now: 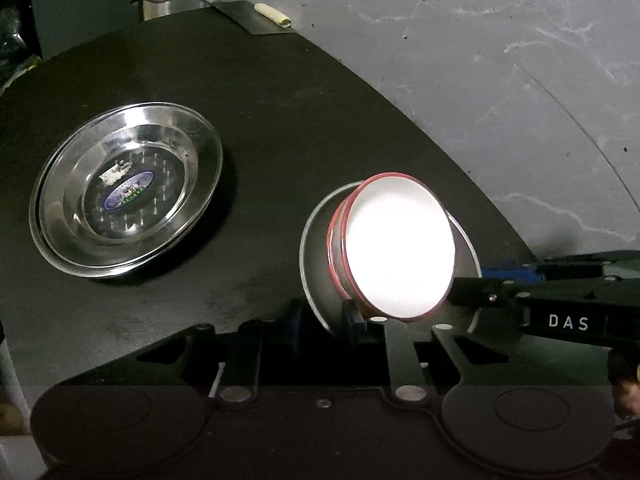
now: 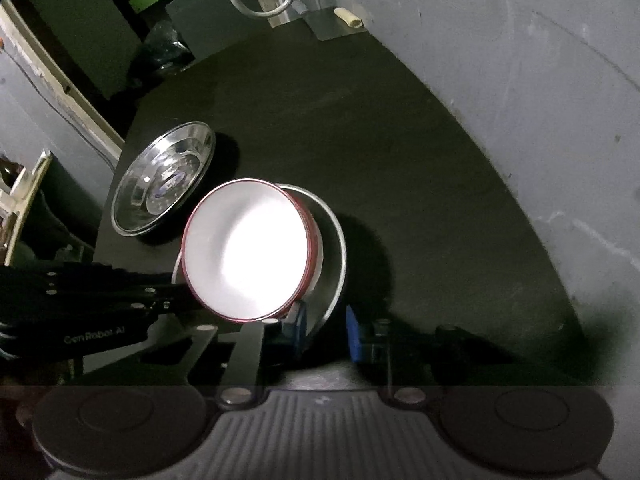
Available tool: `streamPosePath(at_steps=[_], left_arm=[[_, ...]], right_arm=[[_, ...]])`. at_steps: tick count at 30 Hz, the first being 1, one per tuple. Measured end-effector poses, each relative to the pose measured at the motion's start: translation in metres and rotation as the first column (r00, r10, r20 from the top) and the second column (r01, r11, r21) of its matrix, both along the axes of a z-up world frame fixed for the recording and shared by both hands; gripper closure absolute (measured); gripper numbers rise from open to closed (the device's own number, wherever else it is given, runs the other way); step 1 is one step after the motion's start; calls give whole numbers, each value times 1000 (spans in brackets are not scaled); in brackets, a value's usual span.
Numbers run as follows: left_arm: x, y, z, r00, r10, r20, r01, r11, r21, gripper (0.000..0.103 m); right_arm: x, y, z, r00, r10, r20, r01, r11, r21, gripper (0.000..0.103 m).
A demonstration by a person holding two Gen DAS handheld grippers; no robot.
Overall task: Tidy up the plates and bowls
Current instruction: 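Grasp the nested bowl stack rim with both grippers and tilt it up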
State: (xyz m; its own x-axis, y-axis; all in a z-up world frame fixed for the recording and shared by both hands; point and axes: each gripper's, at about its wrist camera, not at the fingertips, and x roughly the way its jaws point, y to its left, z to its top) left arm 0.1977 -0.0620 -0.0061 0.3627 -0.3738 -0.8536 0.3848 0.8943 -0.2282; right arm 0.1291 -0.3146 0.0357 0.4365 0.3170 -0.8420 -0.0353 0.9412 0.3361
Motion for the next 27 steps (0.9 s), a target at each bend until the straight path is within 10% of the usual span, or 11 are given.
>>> streamPosePath(at_steps=[27], left_arm=[[-2, 11, 10, 1000, 14, 28, -13, 1000, -14, 83]], right_arm=[[-3, 9, 10, 998, 23, 56, -23, 1000, 5, 80]])
